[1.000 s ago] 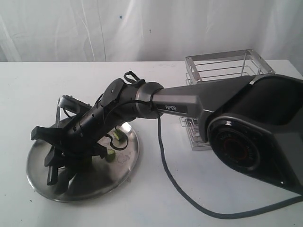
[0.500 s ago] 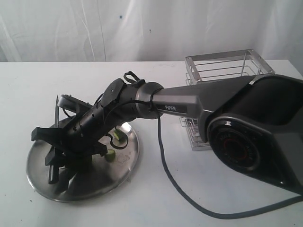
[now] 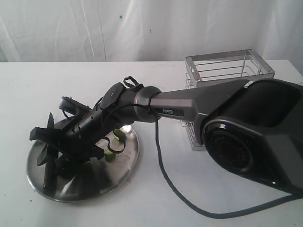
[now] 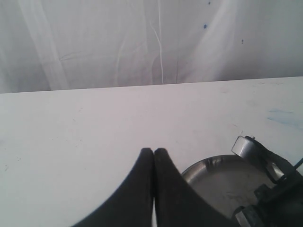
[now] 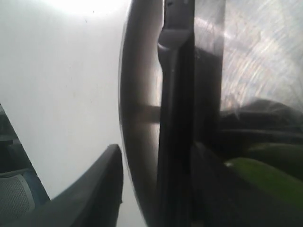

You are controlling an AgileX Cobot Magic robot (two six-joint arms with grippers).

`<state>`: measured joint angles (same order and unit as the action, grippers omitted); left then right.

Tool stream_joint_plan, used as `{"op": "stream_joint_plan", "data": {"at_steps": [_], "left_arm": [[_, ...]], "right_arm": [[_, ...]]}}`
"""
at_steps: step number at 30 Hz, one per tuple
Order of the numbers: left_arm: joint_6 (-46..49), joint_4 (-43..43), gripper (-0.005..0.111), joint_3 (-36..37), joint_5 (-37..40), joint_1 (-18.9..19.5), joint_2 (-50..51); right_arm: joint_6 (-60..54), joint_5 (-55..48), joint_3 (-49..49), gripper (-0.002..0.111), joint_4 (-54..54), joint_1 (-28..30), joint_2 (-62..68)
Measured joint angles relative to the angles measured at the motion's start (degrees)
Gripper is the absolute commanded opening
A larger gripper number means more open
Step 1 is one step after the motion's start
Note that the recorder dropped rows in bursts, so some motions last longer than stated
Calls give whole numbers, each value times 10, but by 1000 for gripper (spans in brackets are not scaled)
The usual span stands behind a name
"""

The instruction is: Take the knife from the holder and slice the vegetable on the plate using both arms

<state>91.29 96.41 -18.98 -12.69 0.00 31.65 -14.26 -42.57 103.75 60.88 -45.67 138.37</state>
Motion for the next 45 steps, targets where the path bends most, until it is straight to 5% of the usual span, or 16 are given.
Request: {"op": "stream_joint_plan", "data": {"at_steps": [12,19,25,30,36,45], "left_arm": [[0,0,0,0,0,0,0],[0,0,0,0,0,0,0],[0,9,0,0,0,0,0],[0,11,0,0,1,0,0],[0,12,0,0,1,0,0],[0,13,0,0,-8,0,0]], "right_arm": [[-7,22,-2,42,-22,54,-67],[-122,-12,-2,0,-25,85,-135],[-224,11,28,0,-58,119,-223],[-184,80,49,0,-218,176,-317],[-32,-78,51,0,-510,263,-351],[-15,-174,48,0,-652,321,-374]]}}
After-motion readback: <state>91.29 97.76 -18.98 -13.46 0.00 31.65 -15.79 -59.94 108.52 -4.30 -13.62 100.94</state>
